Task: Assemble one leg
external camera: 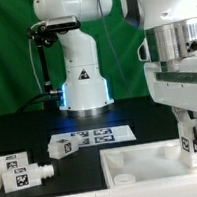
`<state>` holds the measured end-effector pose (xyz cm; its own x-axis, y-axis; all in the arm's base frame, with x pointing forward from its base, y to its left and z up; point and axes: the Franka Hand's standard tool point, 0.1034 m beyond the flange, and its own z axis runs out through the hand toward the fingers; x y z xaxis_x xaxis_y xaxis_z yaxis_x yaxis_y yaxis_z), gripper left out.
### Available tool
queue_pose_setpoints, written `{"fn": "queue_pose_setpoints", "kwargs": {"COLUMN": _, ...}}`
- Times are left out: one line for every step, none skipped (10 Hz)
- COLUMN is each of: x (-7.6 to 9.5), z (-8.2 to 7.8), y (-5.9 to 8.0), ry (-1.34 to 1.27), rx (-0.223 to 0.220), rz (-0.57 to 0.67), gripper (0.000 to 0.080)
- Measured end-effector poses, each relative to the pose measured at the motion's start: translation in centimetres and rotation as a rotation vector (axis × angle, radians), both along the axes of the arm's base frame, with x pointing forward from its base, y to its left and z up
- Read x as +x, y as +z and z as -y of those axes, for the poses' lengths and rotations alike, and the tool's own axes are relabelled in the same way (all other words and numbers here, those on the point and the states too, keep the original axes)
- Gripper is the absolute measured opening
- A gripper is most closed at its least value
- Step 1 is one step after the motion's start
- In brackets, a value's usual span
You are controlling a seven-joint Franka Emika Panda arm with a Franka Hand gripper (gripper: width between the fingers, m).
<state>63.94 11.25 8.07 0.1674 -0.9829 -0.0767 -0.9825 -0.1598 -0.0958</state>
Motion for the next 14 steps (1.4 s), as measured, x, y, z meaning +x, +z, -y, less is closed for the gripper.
{"fn": "queue_pose_setpoints", "kwargs": {"x": -0.01, "z": -0.02, "y": -0.03, "ry": 0.039, "rx": -0.003, "rz": 0.003, "gripper": 0.0386}}
{"fn": "queue_pose_setpoints", "kwargs": {"x": -0.08, "z": -0.02, "y": -0.07, "ry": 0.092, "rx": -0.012, "rz": 0.004, "gripper": 0.0386}}
{"fn": "queue_pose_setpoints", "kwargs": {"x": -0.14, "z": 0.05, "y": -0.08, "ry": 0.294, "rx": -0.039, "rz": 0.012, "gripper": 0.0535}}
{"fn": "queue_pose_setpoints", "kwargs": {"x": -0.03, "z": 0.26, "y": -0.06, "ry": 0.501, "rx": -0.057, "rz": 0.031, "gripper": 0.0615}}
{"fn": "queue_pose_setpoints", "kwargs": {"x": -0.06, "z": -0.08, "y": -0.09, "ry": 0.703, "rx": -0.076, "rz": 0.044, "gripper": 0.0639}}
{"fn": "queue_pose_setpoints", "kwargs": {"x": -0.14, "z": -0.38, "y": -0.13, "ry": 0.797, "rx": -0.083, "rz": 0.051, "gripper": 0.0639}}
{"fn": "queue_pose_setpoints", "kwargs": {"x": -0.09, "z": -0.2, "y": -0.12, "ry": 0.867, "rx": -0.088, "rz": 0.057, "gripper": 0.0648}}
{"fn": "queue_pose_setpoints", "kwargs": {"x": -0.08, "z": -0.1, "y": -0.13, "ry": 0.944, "rx": -0.096, "rz": 0.063, "gripper": 0.0648}}
{"fn": "queue_pose_setpoints", "kwargs": {"x": -0.08, "z": -0.06, "y": -0.15, "ry": 1.038, "rx": -0.105, "rz": 0.069, "gripper": 0.0649}}
{"fn": "queue_pose_setpoints", "kwargs": {"x": -0.08, "z": -0.04, "y": -0.24, "ry": 1.216, "rx": -0.134, "rz": 0.071, "gripper": 0.0649}}
{"fn": "queue_pose_setpoints", "kwargs": {"x": -0.08, "z": -0.18, "y": -0.32, "ry": 1.329, "rx": -0.152, "rz": 0.075, "gripper": 0.0649}}
{"fn": "queue_pose_setpoints", "kwargs": {"x": -0.05, "z": -0.26, "y": -0.39, "ry": 1.365, "rx": -0.156, "rz": 0.082, "gripper": 0.0649}}
{"fn": "queue_pose_setpoints", "kwargs": {"x": -0.04, "z": -0.23, "y": -0.38, "ry": 1.344, "rx": -0.155, "rz": 0.081, "gripper": 0.0637}}
{"fn": "queue_pose_setpoints", "kwargs": {"x": -0.04, "z": -0.22, "y": -0.38, "ry": 1.344, "rx": -0.155, "rz": 0.081, "gripper": 0.0438}}
